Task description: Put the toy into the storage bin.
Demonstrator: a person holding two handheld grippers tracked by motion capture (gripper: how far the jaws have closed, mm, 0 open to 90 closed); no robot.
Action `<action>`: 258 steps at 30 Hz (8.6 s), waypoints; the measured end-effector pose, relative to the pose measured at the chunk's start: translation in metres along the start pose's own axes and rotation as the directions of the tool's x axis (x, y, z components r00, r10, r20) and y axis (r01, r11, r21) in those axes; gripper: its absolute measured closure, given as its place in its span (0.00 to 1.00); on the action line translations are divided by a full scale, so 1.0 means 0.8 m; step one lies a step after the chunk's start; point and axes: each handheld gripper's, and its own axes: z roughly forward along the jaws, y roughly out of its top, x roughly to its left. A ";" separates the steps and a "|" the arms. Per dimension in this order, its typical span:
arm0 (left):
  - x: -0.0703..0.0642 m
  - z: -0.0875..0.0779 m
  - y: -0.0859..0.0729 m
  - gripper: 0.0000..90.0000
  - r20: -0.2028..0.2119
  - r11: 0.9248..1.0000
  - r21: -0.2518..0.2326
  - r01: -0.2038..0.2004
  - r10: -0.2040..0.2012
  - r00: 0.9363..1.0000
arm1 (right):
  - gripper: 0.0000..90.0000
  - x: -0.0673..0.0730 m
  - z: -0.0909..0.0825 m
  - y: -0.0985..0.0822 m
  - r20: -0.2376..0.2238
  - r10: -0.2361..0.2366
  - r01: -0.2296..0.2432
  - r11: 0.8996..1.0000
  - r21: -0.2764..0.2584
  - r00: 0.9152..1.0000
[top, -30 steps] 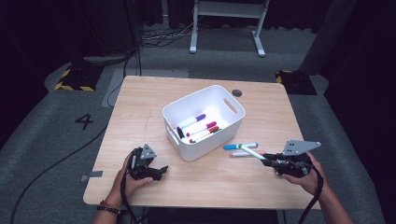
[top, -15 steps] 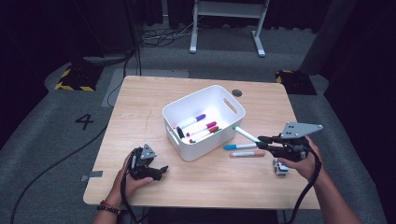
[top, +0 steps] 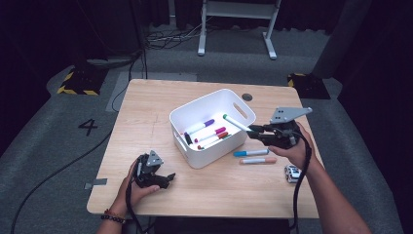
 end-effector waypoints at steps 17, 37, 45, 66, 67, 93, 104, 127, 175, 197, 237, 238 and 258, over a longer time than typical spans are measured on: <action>0.000 0.000 0.000 0.17 0.000 1.000 0.000 0.000 0.000 1.000 | 0.83 0.011 0.090 0.070 -0.014 0.008 -0.007 0.996 0.092 1.000; 0.000 0.000 0.000 0.17 -0.002 1.000 -0.001 -0.003 0.003 1.000 | 0.83 0.045 0.179 0.102 -0.008 0.010 -0.008 0.959 0.282 1.000; 0.000 0.000 0.000 0.17 -0.001 1.000 0.000 -0.004 0.004 1.000 | 0.83 0.061 0.200 0.107 -0.022 0.030 -0.021 0.942 0.335 0.999; 0.000 0.000 0.000 0.17 0.003 1.000 0.000 -0.006 0.006 1.000 | 0.69 0.072 0.181 0.109 -0.087 0.037 -0.004 0.934 0.357 0.995; 0.000 0.000 0.000 0.17 0.004 1.000 0.001 -0.006 0.006 1.000 | 0.67 0.067 0.175 0.108 -0.105 -0.018 0.051 0.948 0.315 0.994; 0.000 0.000 0.000 0.17 -0.004 1.000 -0.001 -0.003 0.003 1.000 | 0.54 -0.028 0.021 -0.104 -0.036 0.008 0.003 0.956 0.295 0.999; 0.000 0.000 0.000 0.17 -0.001 1.000 0.000 -0.003 0.003 1.000 | 0.53 -0.054 0.055 -0.160 -0.034 0.022 -0.004 0.893 0.450 0.999; 0.000 0.000 0.000 0.17 -0.002 1.000 0.002 0.000 0.000 1.000 | 0.80 -0.023 0.073 -0.174 -0.136 0.000 0.074 0.839 0.539 0.991; 0.000 0.000 0.000 0.17 0.004 1.000 0.003 -0.003 0.003 1.000 | 0.83 0.003 -0.044 -0.135 -0.055 0.115 -0.110 0.990 0.088 0.992; 0.000 0.000 0.000 0.17 0.001 1.000 -0.002 0.000 0.000 1.000 | 0.83 -0.012 -0.042 -0.024 -0.015 0.078 -0.079 0.996 -0.044 0.997; 0.000 0.000 0.000 0.17 0.005 1.000 0.000 0.000 0.000 1.000 | 0.83 0.033 0.142 0.096 -0.021 0.019 -0.014 0.976 0.219 1.000; 0.000 0.000 0.000 0.17 0.004 1.000 0.000 -0.003 0.003 1.000 | 0.83 0.036 0.146 0.097 -0.018 0.032 -0.027 0.972 0.233 0.999; 0.000 0.000 0.000 0.17 0.002 1.000 0.000 -0.004 0.004 1.000 | 0.83 0.068 0.203 0.095 -0.047 0.039 -0.020 0.933 0.359 0.998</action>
